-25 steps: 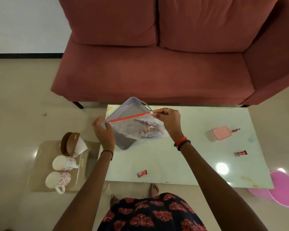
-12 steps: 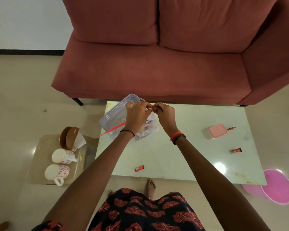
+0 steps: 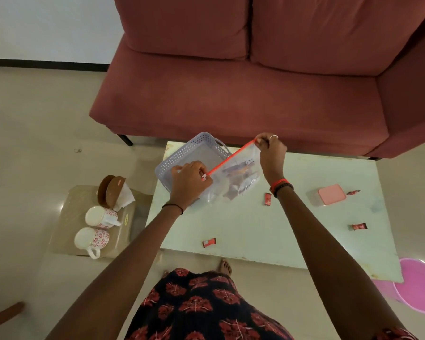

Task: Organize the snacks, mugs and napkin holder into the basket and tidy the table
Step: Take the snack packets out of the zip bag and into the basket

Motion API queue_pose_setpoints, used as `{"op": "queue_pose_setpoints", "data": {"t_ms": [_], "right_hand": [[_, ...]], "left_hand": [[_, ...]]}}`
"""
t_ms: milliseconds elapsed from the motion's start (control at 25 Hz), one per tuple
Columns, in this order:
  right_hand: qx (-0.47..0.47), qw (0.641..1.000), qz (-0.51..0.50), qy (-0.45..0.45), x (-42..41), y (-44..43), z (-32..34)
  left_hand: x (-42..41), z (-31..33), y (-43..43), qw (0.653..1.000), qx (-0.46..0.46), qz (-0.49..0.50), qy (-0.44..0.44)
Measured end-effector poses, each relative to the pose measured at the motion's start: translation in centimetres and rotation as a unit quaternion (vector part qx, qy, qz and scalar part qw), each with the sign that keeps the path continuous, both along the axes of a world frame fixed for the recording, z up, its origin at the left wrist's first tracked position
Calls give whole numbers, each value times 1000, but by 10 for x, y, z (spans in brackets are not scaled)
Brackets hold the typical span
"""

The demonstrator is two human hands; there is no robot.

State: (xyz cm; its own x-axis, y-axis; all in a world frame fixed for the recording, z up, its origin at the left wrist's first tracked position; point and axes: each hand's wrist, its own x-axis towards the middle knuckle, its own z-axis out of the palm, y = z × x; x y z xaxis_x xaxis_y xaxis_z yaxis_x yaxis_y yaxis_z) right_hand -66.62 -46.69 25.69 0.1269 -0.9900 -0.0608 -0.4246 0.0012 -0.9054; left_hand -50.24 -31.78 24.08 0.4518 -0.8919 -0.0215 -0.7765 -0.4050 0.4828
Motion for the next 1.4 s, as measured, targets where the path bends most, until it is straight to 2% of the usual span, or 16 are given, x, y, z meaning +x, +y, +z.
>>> {"op": "queue_pose_setpoints", "data": {"t_ms": [200,280,440,560,640,760,960,1040,1120,1200,1280,1360,1400], "right_hand": [[-3,1000,-14,-18,0,-10,-7],[-16,1000,10,-12,5,-3,-9],[-32,997,72,10,17,7,-18],[-48,993,104,29,26,10,-28],[-54,992,111,31,32,11,-37],[-51,991,122,24,41,9,-48],[-27,989,140,29,58,3,-57],[-27,987,152,49,62,1,-55],[-65,979,167,95,66,2,-50],[-151,959,196,138,73,7,-40],[-248,918,271,149,85,15,-30],[-294,857,383,178,104,23,-27],[-279,817,452,226,117,24,-28]], "left_hand": [[10,-27,38,995,76,31,54],[17,-37,44,991,96,1,92],[37,-49,26,973,48,-83,208],[47,-53,-9,970,-11,-114,216],[57,-60,-27,971,-6,-129,202],[67,-71,-34,976,5,-110,186],[74,-73,-36,974,-65,-63,209],[77,-67,-39,969,-95,-53,221],[79,-63,-40,963,-106,-48,242],[80,-62,-40,956,-108,-43,271],[84,-62,-40,942,-107,-30,316],[90,-62,-38,934,-111,-18,339],[95,-61,-38,933,-113,-12,343]]}}
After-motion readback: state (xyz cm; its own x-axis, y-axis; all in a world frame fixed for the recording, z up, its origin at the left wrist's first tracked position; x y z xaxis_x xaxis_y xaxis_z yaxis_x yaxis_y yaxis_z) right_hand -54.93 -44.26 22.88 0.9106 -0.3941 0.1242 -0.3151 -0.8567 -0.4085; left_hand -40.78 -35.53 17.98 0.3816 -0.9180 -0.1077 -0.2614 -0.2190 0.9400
